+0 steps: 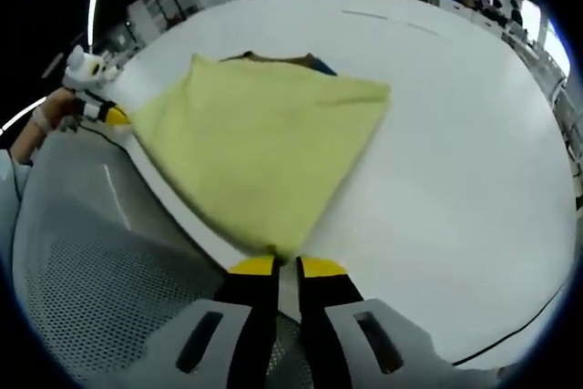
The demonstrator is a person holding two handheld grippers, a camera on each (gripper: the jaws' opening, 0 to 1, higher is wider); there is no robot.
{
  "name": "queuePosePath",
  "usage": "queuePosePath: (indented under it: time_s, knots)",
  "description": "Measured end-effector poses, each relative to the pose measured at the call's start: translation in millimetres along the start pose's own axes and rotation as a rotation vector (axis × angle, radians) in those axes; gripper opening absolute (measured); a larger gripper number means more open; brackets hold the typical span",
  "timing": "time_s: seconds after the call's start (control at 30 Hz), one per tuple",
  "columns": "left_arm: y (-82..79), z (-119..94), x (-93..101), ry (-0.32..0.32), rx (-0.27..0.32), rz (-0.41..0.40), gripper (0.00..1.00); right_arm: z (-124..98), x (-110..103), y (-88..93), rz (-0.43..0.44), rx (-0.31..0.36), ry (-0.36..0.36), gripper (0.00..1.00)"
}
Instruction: Fold the garment on the visible template until the final outline fits inside the template.
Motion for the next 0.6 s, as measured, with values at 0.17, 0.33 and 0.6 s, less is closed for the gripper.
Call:
queuePosePath:
  time_s: [0.17,0.33,0.6]
  knots:
    - [-1.6,-2,0.8,0.003,0.004,0.002,0.00,0,-1,0.7,-0.014,-0.007,-0.006,0.03]
    - [-3.6,-3,1.4,0.005,0.006,0.012,0.00,-2,-1,-1.1,-0.040,-0.012,-0.014,0.03]
    - [-26.6,-11,3.6,0.039,0.039,0.052,0.00,-12,7,-23.8,-0.187,0.005,-0.031,0.02]
Point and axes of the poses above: the point that each gripper's makers call its tool centre point, and the gripper's own axes: z roughly forward along the fingers, x roughly to its right, y roughly out of its underside, the point moved 3 cm from there along -z, roughly backward along the fingers, and after that the axes turned 13 degrees about x, right-handed, at the moved point
